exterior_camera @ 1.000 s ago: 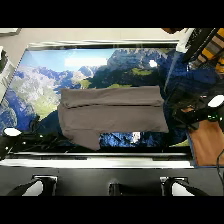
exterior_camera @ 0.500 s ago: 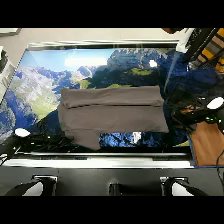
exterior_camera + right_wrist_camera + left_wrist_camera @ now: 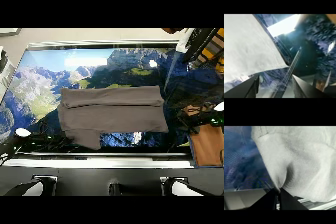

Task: Fold the clothes and pants, and hang the long-sleeved shirts on hangers.

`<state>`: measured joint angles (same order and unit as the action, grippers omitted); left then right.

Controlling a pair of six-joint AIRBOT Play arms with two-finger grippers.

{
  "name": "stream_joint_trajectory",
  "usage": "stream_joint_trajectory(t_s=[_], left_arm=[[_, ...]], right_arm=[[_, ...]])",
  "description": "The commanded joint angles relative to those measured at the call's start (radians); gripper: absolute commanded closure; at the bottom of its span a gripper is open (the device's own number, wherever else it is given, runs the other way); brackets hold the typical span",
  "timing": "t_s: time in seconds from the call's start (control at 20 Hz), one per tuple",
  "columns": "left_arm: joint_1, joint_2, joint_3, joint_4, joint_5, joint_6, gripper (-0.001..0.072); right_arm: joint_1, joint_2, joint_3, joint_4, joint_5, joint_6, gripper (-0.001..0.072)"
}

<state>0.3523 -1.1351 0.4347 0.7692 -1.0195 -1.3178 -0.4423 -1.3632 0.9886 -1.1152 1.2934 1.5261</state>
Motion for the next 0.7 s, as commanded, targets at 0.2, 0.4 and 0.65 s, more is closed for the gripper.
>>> stream_joint_trajectory(t_s=[0.2, 0.4, 0.65], left_arm=[[0.0, -0.001, 0.001, 0.001, -0.004, 0.01, 0.069], [0.0, -0.001, 0.001, 0.001, -0.003, 0.01, 0.069], [0.019, 0.005, 0.006, 0.005, -0.023, 0.013, 0.069]], right_arm=[[0.043, -0.104, -0.031, 0.037, -0.05, -0.072, 0.0276], [0.104, -0.125, -0.033, 0.011, -0.069, -0.058, 0.0295], [0.142, -0.113, -0.033, 0.014, -0.104, -0.044, 0.0682]])
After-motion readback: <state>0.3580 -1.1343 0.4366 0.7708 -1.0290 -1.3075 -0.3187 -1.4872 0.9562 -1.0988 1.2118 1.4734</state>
